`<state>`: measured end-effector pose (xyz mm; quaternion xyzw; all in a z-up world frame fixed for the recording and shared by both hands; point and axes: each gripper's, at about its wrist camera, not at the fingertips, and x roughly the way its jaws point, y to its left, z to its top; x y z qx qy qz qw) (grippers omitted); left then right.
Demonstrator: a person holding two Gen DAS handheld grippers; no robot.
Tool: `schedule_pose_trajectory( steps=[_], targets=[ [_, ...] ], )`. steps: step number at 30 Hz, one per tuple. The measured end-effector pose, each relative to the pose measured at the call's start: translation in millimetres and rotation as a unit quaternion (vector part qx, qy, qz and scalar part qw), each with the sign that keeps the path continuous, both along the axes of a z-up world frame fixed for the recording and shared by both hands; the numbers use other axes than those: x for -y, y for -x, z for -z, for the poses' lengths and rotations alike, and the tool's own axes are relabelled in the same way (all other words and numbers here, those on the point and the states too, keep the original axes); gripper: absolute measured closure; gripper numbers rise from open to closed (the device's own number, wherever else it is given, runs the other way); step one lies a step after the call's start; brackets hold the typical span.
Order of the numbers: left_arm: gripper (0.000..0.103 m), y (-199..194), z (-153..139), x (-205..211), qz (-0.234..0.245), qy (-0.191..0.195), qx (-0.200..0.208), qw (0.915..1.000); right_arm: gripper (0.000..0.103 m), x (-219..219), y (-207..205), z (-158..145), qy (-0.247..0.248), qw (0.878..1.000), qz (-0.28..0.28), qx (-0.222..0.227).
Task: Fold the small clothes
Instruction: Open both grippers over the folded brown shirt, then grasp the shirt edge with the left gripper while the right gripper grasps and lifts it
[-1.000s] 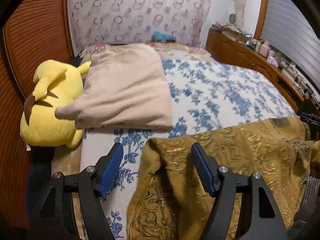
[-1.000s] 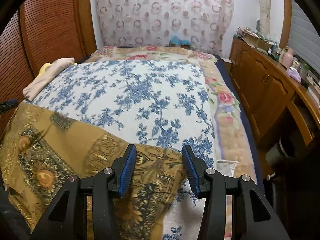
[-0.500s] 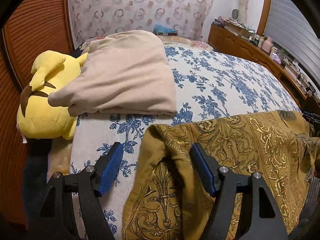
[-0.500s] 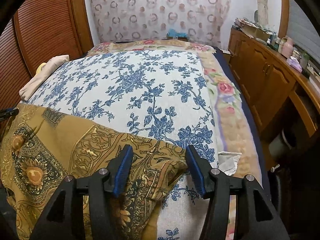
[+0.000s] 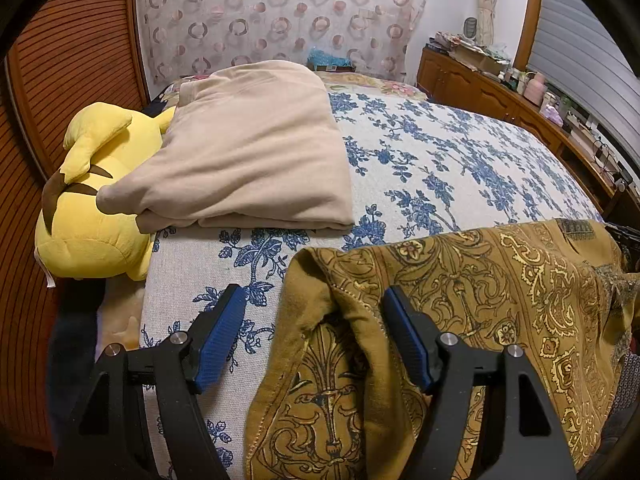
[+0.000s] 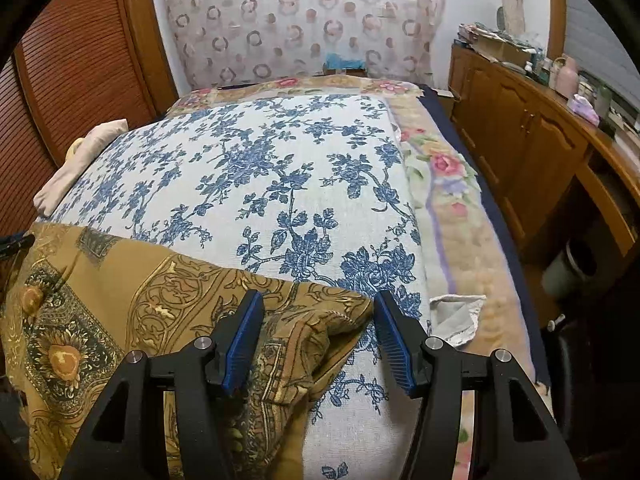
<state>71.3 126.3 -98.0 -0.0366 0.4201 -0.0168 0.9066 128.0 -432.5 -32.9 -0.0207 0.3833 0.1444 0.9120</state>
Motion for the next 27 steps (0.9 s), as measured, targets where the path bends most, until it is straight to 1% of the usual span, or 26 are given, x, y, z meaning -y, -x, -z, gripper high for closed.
schedule_pose_trajectory(
  steps=[6, 9, 12, 13, 14, 15, 16, 17, 18, 19, 20, 21, 22, 23, 25, 27],
  targets=[
    [0.031, 0.0, 0.2, -0.2, 0.0, -0.001, 0.0, 1.0, 0.044, -1.4, 2.6, 0.2, 0.011, 1.0, -0.006, -0.004],
    [0.033, 0.0, -0.3, -0.7, 0.004, 0.004, 0.001, 1.0, 0.044, -2.4, 6.3, 0.6, 0.02, 1.0, -0.008, -0.004],
    [0.04, 2.4, -2.4, 2.6, 0.031, 0.037, 0.002, 0.9988, 0.044, -3.5, 7.7, -0.5, 0.017, 1.0, -0.017, -0.009],
    [0.042, 2.4, -3.1, 4.9, 0.035, 0.037, 0.001, 0.9987, 0.044, -3.5, 7.8, -0.8, 0.016, 1.0, -0.02, -0.011],
    [0.047, 2.0, -3.3, 7.9, 0.036, 0.027, 0.0, 0.999, 0.044, -3.8, 7.5, -1.1, 0.016, 1.0, -0.024, -0.012],
    [0.05, 1.9, -3.5, 9.4, 0.037, 0.021, 0.0, 0.9991, 0.046, -4.7, 7.3, -1.4, 0.017, 0.999, -0.028, -0.013],
    [0.058, 1.9, -3.8, 9.8, 0.039, 0.019, 0.0, 0.999, 0.049, -5.6, 7.1, -1.7, 0.02, 0.999, -0.033, -0.012],
    [0.067, 2.2, -4.1, 9.6, 0.042, 0.024, 0.0, 0.9988, 0.057, -7.8, 8.2, -1.9, 0.024, 0.999, -0.042, -0.01],
    [0.071, 2.3, -4.2, 8.4, 0.043, 0.03, 0.0, 0.9986, 0.068, -9.0, 9.0, -2.4, 0.022, 0.998, -0.051, -0.009],
    [0.079, 2.5, -4.3, 6.5, 0.045, 0.038, 0.001, 0.9982, 0.074, -10.3, 10.1, -2.7, 0.02, 0.998, -0.063, -0.01],
    [0.086, 3.5, -4.4, 6.8, 0.049, 0.045, 0.003, 0.9978, 0.084, -12.0, 10.7, -2.7, 0.02, 0.997, -0.073, -0.011],
    [0.088, 5.0, -5.3, 6.4, 0.052, 0.047, 0.007, 0.9975, 0.09, -13.2, 11.1, -2.9, 0.019, 0.997, -0.079, -0.013],
    [0.092, 7.6, -7.3, 6.8, 0.054, 0.049, 0.012, 0.9973, 0.091, -13.7, 11.8, -3.5, 0.018, 0.996, -0.081, -0.013],
    [0.093, 11.4, -10.4, 8.6, 0.055, 0.052, 0.02, 0.9969, 0.093, -14.7, 13.6, -4.4, 0.019, 0.996, -0.086, -0.009],
    [0.094, 22.2, -22.7, 10.9, 0.059, 0.057, 0.044, 0.9956, 0.093, -15.5, 21.6, -11.3, 0.01, 0.995, -0.096, 0.008],
    [0.094, 33.6, -37.8, 12.5, 0.057, 0.066, 0.067, 0.994, 0.094, -15.7, 34.3, -24.0, 0.001, 0.995, -0.093, 0.028]
  ],
)
